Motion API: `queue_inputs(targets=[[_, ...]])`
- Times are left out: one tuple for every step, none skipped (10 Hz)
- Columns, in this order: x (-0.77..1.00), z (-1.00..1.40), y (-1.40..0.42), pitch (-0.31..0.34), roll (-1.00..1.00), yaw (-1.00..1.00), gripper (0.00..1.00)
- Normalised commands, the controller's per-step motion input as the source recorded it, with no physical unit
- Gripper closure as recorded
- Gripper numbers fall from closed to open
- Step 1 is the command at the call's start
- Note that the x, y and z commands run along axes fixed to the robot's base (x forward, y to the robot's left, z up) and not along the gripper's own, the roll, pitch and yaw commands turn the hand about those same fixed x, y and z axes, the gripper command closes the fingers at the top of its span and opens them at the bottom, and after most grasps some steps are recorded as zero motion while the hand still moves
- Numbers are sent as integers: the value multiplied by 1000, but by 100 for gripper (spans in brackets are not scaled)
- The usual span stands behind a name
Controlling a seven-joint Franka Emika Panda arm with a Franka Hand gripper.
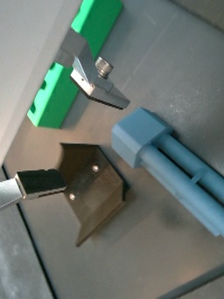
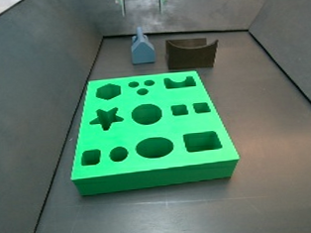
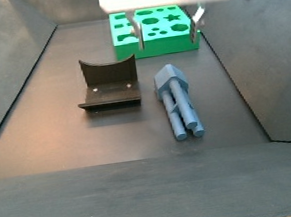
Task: Pick up the 3 prong object. Move up. Place the 3 prong object on the fixture. Regrasp the 3 prong object. Move to above the board. Insert the 3 prong object.
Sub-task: Pick up the 3 prong object.
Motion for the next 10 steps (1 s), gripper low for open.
queue_inputs(targets=[[143,-680,0,-133,0,409,0],[143,-677,0,-131,0,423,0],[77,-643,-23,-149,0,351,0],[0,-606,-71,-156,0,277,0],[0,-577,-43,-139,3,240,0],[-54,-583,-43,-130,60,220,0],[-80,-657,-34,-127,101,223,0],[-71,-749,-29,-151,109,214,0],[-51,-777,-89,-197,49,169,0],[-94,0,0,-44,0,40,0]])
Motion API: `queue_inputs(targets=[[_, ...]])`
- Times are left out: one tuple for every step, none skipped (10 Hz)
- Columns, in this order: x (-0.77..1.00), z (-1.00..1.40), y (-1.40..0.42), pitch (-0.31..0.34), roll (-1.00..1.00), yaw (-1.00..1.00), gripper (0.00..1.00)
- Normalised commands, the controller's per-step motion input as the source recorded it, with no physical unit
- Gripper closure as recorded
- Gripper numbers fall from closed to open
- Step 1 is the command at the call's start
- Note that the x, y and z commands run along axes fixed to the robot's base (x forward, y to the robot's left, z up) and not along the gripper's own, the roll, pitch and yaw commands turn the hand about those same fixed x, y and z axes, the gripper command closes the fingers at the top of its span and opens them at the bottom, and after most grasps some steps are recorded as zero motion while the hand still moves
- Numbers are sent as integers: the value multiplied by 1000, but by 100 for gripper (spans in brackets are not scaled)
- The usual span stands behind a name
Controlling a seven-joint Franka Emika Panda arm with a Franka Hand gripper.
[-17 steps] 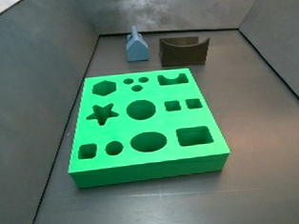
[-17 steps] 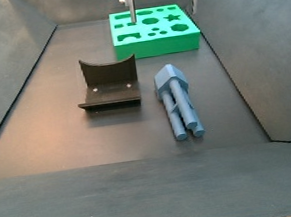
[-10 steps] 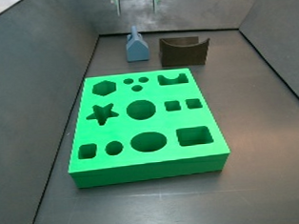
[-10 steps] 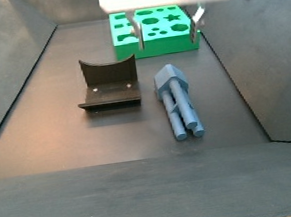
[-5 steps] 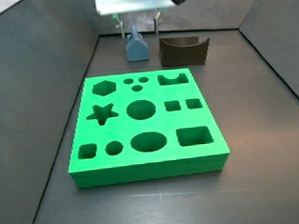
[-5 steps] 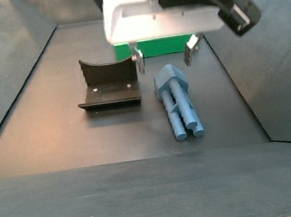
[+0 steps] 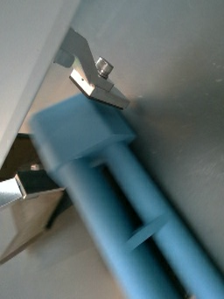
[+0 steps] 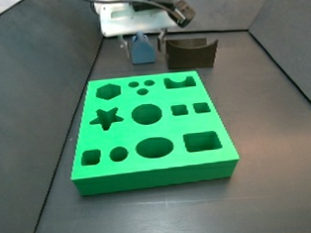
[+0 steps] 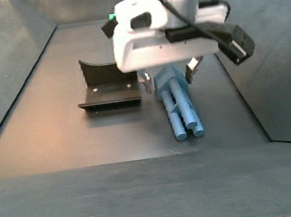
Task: Pick up the 3 prong object. Move up. Place the 3 prong object on the fixture. Regrasp the 3 prong object. Move to above the board. Insert the 3 prong object.
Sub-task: Pick up the 3 prong object.
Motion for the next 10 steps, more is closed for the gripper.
queue_inputs(targets=[[11,-20,-11,0,0,0,0],[26,-823,0,-137,29,11,0],[0,-809,0,-113,164,0,0],[0,0,-6,0,13,0,0],[0,0,0,0,0,0,0],[0,0,0,0,0,0,100],[0,0,0,0,0,0,100],[0,0,0,0,0,0,100],[0,0,0,0,0,0,100],[0,0,0,0,0,0,100]])
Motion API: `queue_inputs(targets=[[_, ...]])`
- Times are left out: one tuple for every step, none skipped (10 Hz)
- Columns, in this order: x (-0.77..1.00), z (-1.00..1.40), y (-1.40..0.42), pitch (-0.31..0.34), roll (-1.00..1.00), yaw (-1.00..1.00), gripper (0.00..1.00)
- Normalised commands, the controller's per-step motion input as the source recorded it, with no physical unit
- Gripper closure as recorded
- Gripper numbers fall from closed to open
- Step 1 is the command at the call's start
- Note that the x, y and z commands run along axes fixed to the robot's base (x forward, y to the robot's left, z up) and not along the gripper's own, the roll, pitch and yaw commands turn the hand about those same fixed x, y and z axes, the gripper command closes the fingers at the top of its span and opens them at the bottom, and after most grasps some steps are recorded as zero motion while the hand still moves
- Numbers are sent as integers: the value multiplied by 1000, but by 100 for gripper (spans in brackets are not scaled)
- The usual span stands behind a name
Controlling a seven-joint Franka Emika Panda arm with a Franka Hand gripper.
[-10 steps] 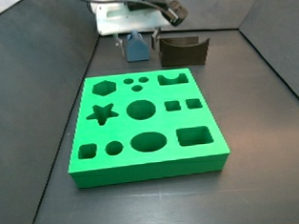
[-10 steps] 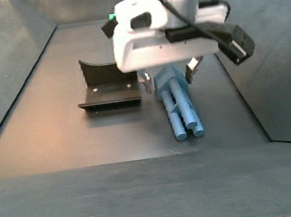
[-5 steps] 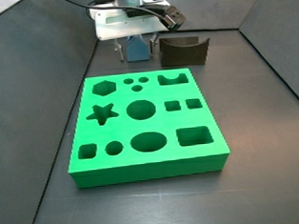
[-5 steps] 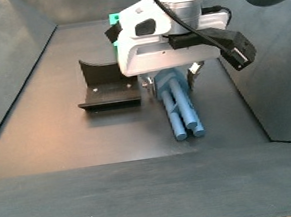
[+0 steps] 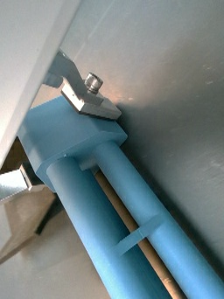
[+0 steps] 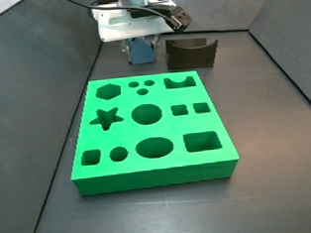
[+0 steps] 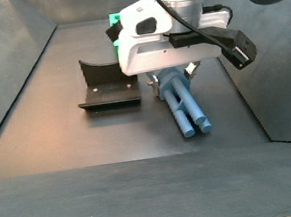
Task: Pick up the 3 prong object. Move up. Place the 3 prong object on the fixture. Regrasp the 3 prong object. Move to above the board. Insert the 3 prong object.
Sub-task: Pick up the 3 prong object.
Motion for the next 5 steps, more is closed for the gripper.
queue_inputs(targets=[[0,0,0,0,0,0,100],[0,0,0,0,0,0,100],[0,0,0,0,0,0,100],[0,0,0,0,0,0,100],[0,0,0,0,0,0,100]])
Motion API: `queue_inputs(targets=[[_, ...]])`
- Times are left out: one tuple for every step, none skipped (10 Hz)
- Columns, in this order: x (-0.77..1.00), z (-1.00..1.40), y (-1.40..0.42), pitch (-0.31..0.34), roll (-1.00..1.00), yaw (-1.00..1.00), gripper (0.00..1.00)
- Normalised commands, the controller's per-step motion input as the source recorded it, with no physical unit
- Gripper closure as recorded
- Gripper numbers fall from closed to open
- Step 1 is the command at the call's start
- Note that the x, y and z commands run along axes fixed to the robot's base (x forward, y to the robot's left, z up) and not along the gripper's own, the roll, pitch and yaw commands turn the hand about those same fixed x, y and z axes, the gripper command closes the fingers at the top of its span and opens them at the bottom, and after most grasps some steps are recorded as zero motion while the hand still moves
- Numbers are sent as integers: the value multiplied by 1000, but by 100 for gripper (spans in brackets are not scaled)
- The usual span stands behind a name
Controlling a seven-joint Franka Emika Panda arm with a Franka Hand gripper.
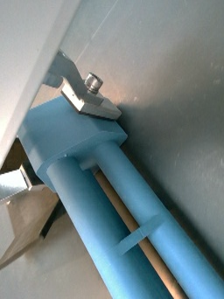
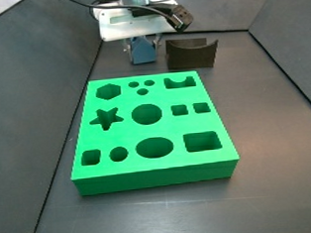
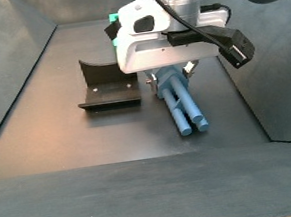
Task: Pick up the 3 prong object. Move up. Place the 3 prong object on the fixture. Regrasp the 3 prong object. Move to above the board. Insert the 3 prong object.
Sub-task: Pick up the 3 prong object, then move up, then place the 3 prong object on the fixture.
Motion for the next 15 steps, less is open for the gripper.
queue_inputs(targets=[[0,0,0,0,0,0,100],[0,833,0,0,0,0,100],[-46,751,67,28,1,33,100],[-45,641,52,31,-5,29,100],[-34,553,34,33,-11,23,100],[-20,302,15,38,-22,19,100],[-20,196,10,36,-26,19,100],[0,1000,0,0,0,0,100],[-4,1000,-4,6,-2,-3,100],[-14,1000,-7,26,-8,-2,100],[-14,1000,-7,28,-13,0,100],[-16,1000,-9,33,-21,3,100],[-19,1000,-11,32,-27,5,100],[-21,1000,-13,31,-33,7,100],[-19,920,-14,32,-39,9,100]])
